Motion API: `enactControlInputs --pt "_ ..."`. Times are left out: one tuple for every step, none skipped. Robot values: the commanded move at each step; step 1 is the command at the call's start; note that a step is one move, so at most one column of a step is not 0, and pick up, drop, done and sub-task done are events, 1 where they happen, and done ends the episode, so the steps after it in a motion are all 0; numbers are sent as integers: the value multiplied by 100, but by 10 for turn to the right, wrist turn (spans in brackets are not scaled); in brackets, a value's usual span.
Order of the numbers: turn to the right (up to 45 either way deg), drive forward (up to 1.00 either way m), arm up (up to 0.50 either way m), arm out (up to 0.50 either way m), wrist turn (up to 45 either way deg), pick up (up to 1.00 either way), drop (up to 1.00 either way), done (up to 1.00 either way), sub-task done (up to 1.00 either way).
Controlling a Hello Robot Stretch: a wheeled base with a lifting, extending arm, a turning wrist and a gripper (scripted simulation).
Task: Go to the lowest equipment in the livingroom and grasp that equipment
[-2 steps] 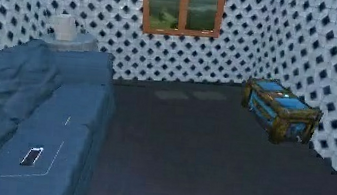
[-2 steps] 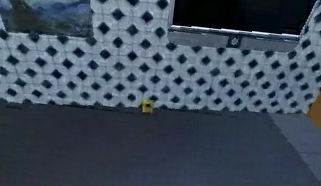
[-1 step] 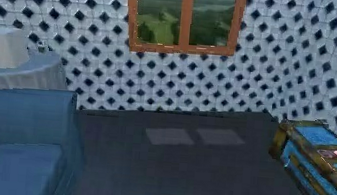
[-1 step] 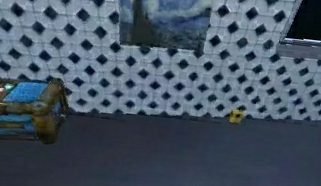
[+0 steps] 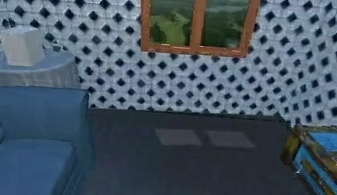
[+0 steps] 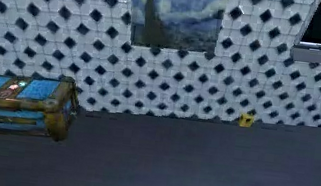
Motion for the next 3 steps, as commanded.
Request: enactControlInputs --pt "0 100 0 0 0 0 0 0 0" --pt "0 65 0 0 0 0 0 0 0" --pt "-450 0 0 0 0 0 0 0 0"
